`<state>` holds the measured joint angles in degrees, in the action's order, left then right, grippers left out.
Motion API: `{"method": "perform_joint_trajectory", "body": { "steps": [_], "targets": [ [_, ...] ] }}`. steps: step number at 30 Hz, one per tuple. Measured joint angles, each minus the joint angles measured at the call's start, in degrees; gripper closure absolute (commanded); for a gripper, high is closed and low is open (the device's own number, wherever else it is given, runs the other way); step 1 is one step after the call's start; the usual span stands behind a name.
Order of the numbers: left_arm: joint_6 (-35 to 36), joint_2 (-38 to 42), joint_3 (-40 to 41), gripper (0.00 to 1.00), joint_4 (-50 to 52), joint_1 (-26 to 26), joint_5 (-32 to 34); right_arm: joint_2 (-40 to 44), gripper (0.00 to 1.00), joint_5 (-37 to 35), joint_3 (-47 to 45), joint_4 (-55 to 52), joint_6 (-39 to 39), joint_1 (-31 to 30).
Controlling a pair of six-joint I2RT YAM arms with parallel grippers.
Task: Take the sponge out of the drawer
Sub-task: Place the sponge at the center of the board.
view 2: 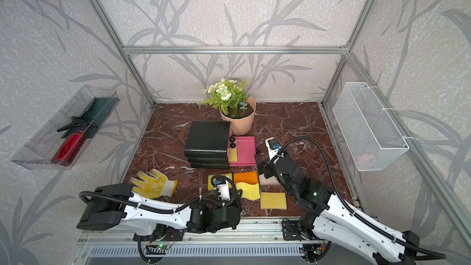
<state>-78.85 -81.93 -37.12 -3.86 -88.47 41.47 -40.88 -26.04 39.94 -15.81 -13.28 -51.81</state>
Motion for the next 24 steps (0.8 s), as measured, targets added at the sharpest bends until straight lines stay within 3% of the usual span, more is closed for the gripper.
{"method": "perform_joint_trajectory", "body": {
  "steps": [10, 24],
  "targets": [
    [-5.1, 0.3, 0.5, 1.00, 2.6, 0.0, -4.3, -0.7, 0.11, 0.6, -0.9, 0.2, 0.0, 1.9],
    [-12.5, -6.2, 0.8, 1.00, 2.5, 2.2, -12.3, 0.8, 0.10, 1.5, -2.6, 0.5, -0.4, 3.9]
  ]
}}
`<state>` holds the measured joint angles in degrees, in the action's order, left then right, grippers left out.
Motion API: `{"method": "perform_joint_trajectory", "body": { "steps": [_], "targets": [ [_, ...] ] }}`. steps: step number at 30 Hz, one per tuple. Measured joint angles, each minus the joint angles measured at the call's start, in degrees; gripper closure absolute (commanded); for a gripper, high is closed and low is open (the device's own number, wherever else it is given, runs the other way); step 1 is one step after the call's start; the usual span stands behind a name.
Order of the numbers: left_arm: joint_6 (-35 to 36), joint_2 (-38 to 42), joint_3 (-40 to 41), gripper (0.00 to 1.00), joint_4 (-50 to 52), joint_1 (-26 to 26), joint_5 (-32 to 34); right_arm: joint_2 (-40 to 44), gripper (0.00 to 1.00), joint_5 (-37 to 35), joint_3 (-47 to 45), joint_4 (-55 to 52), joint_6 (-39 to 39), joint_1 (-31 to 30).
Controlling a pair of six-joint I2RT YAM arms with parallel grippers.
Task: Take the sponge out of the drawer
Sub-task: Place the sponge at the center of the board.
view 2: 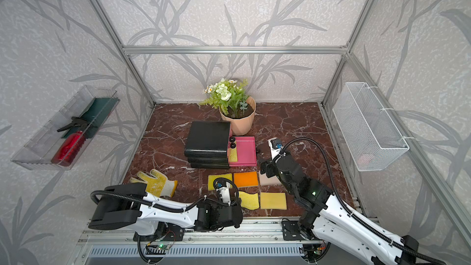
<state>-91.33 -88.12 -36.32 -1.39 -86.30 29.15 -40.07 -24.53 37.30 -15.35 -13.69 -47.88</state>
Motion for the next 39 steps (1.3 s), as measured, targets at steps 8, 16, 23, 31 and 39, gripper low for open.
{"method": "perform_joint_trajectory", "body": {
  "steps": [8, 16, 23, 31, 39],
  "targets": [
    [-3.4, -0.8, 2.6, 0.81, -3.4, 0.5, -1.2, 1.1, 0.11, 0.5, -0.2, 0.1, 0.0, 1.0],
    [-4.5, -0.9, 2.8, 0.60, -3.7, 0.5, -2.1, 1.1, 0.11, 0.9, -0.5, 0.1, 0.0, 1.1],
    [-4.5, -0.2, 2.8, 0.40, -3.6, 0.5, -2.0, 1.0, 0.11, 1.1, -0.6, 0.1, 0.0, 1.3],
    [-3.9, 1.6, 2.5, 0.25, -1.5, 0.5, -1.6, 0.4, 0.11, 1.7, -0.7, 0.7, 0.0, 1.4],
    [0.7, 6.2, 0.7, 0.19, 5.8, 0.5, 1.6, -0.5, 0.11, 2.2, -0.9, 1.4, 0.0, 1.5]
  ]
}}
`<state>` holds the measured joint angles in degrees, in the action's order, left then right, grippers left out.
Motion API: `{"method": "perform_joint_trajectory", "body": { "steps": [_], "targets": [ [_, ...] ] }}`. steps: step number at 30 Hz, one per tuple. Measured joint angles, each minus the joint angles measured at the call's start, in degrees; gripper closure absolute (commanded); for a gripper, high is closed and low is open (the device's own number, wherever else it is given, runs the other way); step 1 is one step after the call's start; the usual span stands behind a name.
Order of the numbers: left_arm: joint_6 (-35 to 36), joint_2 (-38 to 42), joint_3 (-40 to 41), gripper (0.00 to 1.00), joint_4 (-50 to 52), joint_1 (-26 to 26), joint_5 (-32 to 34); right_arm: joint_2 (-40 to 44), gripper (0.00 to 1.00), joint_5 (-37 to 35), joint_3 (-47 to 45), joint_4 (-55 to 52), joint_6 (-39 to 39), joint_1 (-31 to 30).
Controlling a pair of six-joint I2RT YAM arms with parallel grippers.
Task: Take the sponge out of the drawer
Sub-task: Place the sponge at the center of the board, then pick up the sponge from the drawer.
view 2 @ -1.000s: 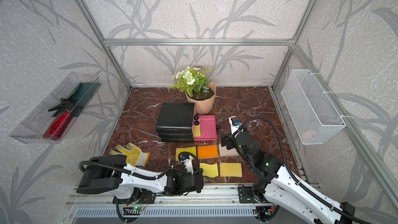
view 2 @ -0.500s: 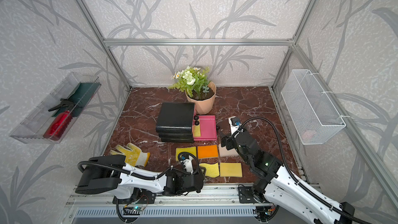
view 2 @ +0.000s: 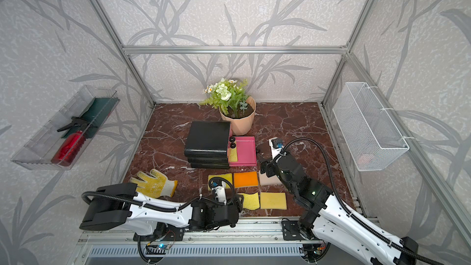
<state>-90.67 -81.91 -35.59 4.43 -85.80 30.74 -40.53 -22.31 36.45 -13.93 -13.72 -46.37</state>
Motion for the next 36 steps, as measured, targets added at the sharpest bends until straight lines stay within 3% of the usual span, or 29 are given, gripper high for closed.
{"method": "perform_joint_trajectory", "body": {
  "steps": [5, 13, 20, 28, 36],
  "targets": [
    [6.3, 7.9, -4.0, 0.16, 7.0, 0.0, 4.5, -0.6, 0.11, 0.3, 0.0, 0.4, 0.0, 0.3],
    [12.6, 28.1, -6.4, 0.10, 20.9, 0.5, 11.7, -3.2, 0.10, 0.7, 0.0, 1.0, 0.0, 1.5],
    [18.2, 40.9, -11.4, 0.01, 36.7, 4.0, 15.5, -6.8, 0.10, 2.3, 0.0, 2.7, -0.9, 2.6],
    [33.2, 40.4, -28.1, 0.01, 46.8, 14.3, 14.4, -11.2, 0.10, 3.9, 0.2, 4.1, -1.3, 3.6],
    [50.4, 32.0, -39.2, 0.01, 48.6, 24.8, 9.8, -16.8, 0.10, 7.3, 3.0, 6.0, -2.0, 5.0]
  ]
}}
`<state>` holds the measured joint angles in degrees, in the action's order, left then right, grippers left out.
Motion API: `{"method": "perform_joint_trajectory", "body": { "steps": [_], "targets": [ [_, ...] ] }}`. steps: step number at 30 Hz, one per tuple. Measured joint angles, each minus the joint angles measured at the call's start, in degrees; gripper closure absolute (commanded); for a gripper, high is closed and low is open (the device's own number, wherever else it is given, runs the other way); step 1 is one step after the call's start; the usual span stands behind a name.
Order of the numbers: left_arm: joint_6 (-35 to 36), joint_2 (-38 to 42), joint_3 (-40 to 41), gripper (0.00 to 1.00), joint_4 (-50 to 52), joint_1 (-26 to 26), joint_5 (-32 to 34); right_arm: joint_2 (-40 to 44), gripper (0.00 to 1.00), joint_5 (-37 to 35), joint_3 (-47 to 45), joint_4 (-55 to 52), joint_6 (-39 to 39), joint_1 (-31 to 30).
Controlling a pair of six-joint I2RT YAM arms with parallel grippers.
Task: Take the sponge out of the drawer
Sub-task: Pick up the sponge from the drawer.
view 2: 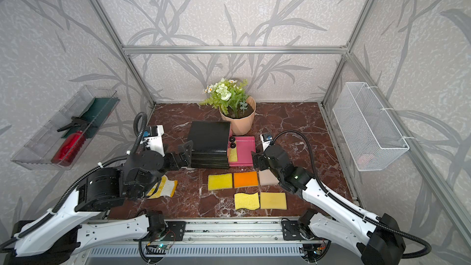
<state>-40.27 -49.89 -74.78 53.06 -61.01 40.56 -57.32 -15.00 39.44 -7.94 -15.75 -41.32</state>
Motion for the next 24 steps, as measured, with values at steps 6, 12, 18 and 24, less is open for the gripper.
{"method": "perform_joint_trajectory", "body": {
  "steps": [6, 12, 18, 24],
  "targets": [
    [8.5, -5.8, -3.2, 0.01, -2.9, 13.9, -12.9, -9.7, 0.10, 3.6, 5.8, 0.4, -0.8, 0.5],
    [11.3, -13.1, -1.2, 0.04, -9.4, 25.6, -34.1, -17.5, 0.14, 6.9, 9.5, 0.4, -2.0, 1.4],
    [13.3, -17.5, 2.9, 0.04, -15.0, 28.4, -46.4, -22.2, 0.17, 12.2, 9.6, 1.1, -3.0, 2.7],
    [13.2, -17.3, 9.6, 0.04, -22.2, 34.6, -55.5, -27.4, 0.25, 16.9, 9.6, 3.0, -3.8, 3.1]
  ]
}}
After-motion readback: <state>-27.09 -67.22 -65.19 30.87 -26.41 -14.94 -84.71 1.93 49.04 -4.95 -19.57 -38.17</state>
